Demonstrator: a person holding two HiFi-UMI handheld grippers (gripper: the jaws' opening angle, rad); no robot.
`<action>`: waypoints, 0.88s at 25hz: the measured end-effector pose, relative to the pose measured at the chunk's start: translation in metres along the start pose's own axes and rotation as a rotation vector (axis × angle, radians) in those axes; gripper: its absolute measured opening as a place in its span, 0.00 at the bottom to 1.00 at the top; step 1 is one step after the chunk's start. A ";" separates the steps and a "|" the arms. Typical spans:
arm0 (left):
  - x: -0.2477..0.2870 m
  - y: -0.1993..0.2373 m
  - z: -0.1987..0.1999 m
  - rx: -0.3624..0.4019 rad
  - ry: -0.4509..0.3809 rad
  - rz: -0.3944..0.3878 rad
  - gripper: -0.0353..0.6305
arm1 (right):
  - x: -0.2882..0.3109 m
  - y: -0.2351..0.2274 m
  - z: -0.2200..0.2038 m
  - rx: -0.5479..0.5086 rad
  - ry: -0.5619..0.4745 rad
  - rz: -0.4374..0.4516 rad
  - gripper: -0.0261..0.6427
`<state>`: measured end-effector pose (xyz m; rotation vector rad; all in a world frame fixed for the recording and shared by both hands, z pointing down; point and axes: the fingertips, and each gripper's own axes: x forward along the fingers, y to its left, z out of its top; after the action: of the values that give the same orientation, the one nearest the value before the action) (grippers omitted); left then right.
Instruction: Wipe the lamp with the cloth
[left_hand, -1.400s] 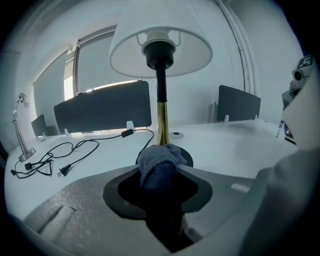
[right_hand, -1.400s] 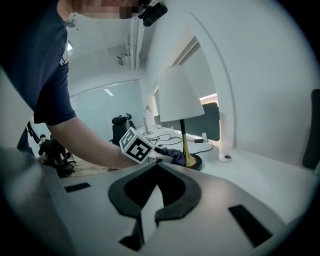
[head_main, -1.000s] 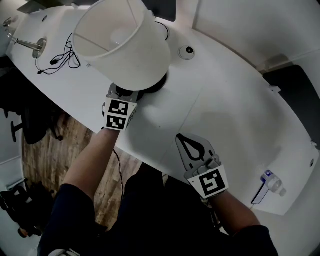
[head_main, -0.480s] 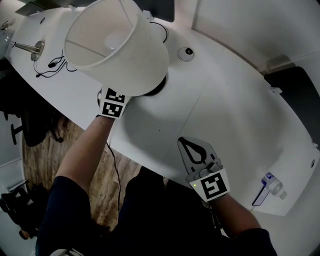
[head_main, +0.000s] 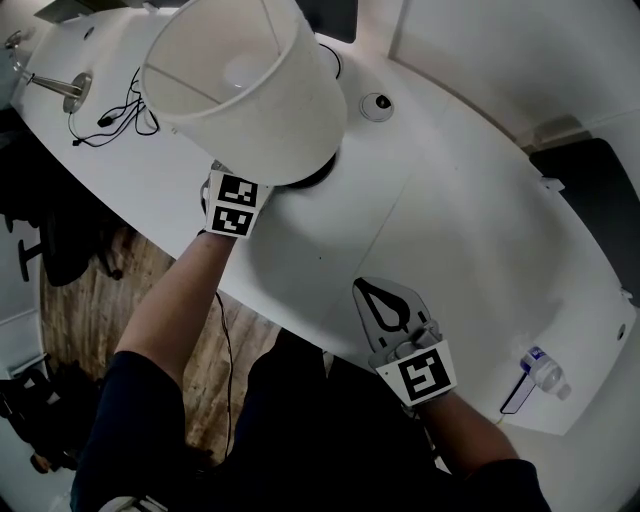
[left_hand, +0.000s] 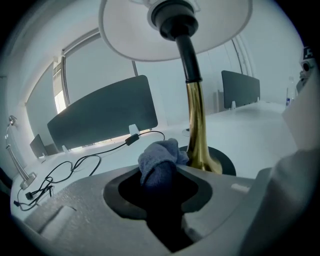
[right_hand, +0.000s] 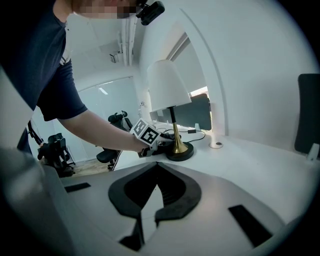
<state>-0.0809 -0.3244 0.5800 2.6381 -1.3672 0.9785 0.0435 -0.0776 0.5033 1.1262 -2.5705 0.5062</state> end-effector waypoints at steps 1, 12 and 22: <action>-0.002 -0.001 -0.001 -0.008 -0.004 0.008 0.23 | -0.001 0.001 0.000 -0.003 0.000 0.002 0.05; -0.033 -0.025 -0.008 -0.136 -0.034 0.071 0.23 | -0.013 0.008 -0.002 -0.024 0.007 0.020 0.05; -0.048 -0.067 -0.009 -0.252 -0.017 0.061 0.23 | -0.017 0.009 0.002 -0.030 0.003 0.041 0.05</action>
<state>-0.0561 -0.2448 0.5789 2.4389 -1.4739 0.7338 0.0472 -0.0616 0.4931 1.0641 -2.5948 0.4765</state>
